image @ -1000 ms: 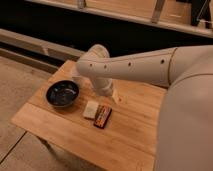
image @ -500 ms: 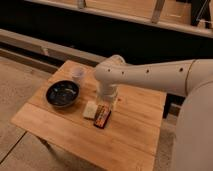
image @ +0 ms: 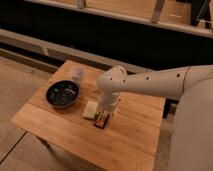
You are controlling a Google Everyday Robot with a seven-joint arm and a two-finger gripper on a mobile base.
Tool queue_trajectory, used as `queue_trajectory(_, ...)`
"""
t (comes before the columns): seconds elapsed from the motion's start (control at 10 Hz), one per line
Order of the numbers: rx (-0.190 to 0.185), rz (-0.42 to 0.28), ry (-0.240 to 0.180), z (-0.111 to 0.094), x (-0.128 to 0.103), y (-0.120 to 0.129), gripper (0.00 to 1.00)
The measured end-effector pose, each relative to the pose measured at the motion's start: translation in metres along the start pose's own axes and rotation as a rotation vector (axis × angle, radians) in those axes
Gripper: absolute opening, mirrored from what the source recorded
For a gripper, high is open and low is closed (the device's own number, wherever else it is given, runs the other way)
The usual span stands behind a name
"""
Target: Place the eraser in the ceramic cup
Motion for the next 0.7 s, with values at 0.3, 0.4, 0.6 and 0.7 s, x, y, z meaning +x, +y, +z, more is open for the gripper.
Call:
queue_trajectory(0.3,0.02,-0.051,0.008,0.007,-0.001,0.018,0.65)
queue_trajectory(0.4,0.028,-0.061,0.009,0.009,-0.003,0.022,0.65)
queue_trajectory(0.6,0.059,-0.071,0.004,0.007,-0.014,0.025,0.65)
queue_trajectory(0.7,0.07,-0.062,-0.007,0.003,-0.022,0.021,0.65)
